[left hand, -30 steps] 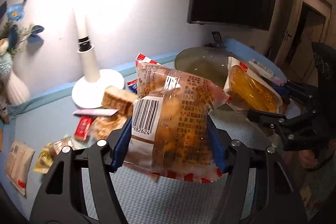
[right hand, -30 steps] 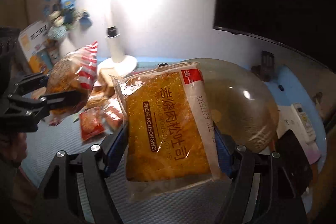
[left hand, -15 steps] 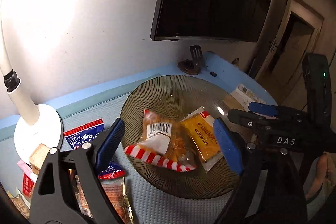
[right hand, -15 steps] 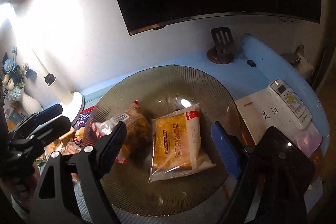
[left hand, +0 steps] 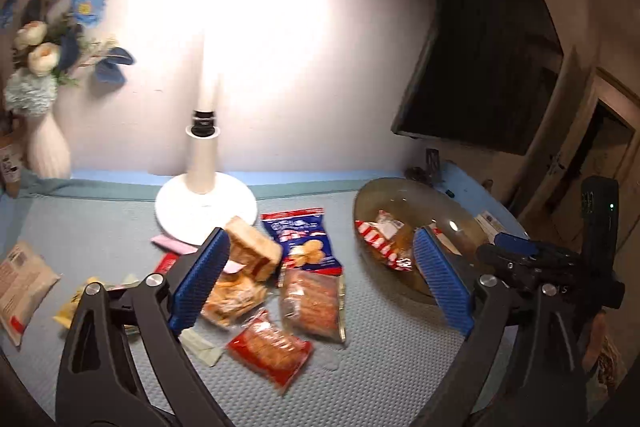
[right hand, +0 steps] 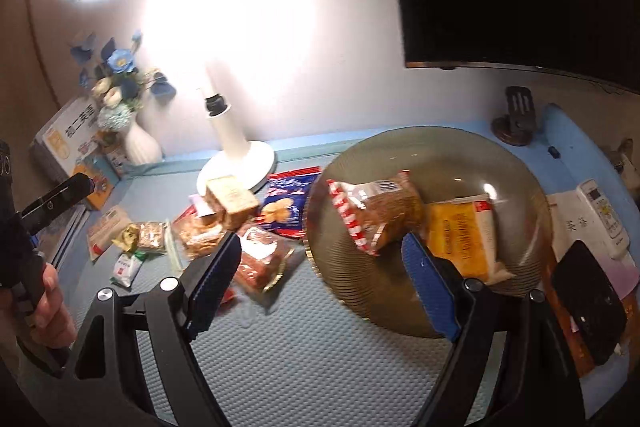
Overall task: Organize snacks
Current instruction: 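Move both tools back over the snack pile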
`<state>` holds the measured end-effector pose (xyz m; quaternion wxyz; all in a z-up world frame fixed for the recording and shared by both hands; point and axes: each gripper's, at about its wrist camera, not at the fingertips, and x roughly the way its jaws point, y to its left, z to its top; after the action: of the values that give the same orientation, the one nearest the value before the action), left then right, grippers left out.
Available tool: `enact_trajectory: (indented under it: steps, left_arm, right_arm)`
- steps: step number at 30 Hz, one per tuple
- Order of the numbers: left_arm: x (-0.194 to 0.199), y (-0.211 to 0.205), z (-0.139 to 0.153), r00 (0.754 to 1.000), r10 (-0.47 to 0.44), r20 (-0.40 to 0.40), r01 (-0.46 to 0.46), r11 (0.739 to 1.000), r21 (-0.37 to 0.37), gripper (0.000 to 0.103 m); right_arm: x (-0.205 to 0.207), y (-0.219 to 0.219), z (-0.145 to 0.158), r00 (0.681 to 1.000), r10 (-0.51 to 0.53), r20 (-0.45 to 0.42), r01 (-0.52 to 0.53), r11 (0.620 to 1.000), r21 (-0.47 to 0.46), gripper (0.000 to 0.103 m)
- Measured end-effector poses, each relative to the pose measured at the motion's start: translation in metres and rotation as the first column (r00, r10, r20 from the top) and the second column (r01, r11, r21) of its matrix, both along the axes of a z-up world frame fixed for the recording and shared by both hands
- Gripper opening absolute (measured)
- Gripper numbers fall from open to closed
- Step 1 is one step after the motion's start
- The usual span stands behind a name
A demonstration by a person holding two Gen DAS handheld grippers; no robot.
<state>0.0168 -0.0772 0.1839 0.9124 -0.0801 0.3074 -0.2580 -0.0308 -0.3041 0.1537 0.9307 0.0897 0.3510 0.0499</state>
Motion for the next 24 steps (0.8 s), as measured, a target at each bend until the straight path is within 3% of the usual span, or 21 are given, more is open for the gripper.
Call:
enact_trajectory:
  steps: [5, 10, 15, 18, 22, 24]
  left_arm:
    - [-0.02, 0.084, -0.01, 0.975, 0.221, -0.03, -0.221, 0.975, 0.015, 0.096]
    - [-0.029, 0.156, -0.06, 0.872, 0.476, -0.114, -0.465, 0.878, 0.113, 0.096]
    - [-0.027, 0.192, -0.118, 0.782, 0.603, -0.158, -0.561, 0.791, 0.246, 0.096]
    - [-0.022, 0.19, -0.138, 0.78, 0.609, -0.143, -0.55, 0.776, 0.308, 0.096]
    - [-0.02, 0.185, -0.148, 0.796, 0.584, -0.16, -0.515, 0.791, 0.329, 0.096]
    - [-0.02, 0.185, -0.148, 0.786, 0.598, -0.153, -0.528, 0.78, 0.337, 0.098]
  right_arm:
    - [0.008, 0.054, -0.029, 0.992, 0.115, -0.051, -0.113, 0.993, 0.043, 0.083]
    - [0.018, 0.088, -0.077, 0.968, 0.236, -0.081, -0.223, 0.964, 0.144, 0.086]
    - [0.025, 0.1, -0.113, 0.955, 0.29, -0.064, -0.273, 0.942, 0.195, 0.086]
    - [0.027, 0.103, -0.119, 0.955, 0.284, -0.08, -0.267, 0.947, 0.177, 0.086]
    - [0.026, 0.109, -0.119, 0.959, 0.271, -0.076, -0.26, 0.956, 0.136, 0.089]
    - [0.026, 0.112, -0.119, 0.958, 0.275, -0.079, -0.265, 0.957, 0.118, 0.089]
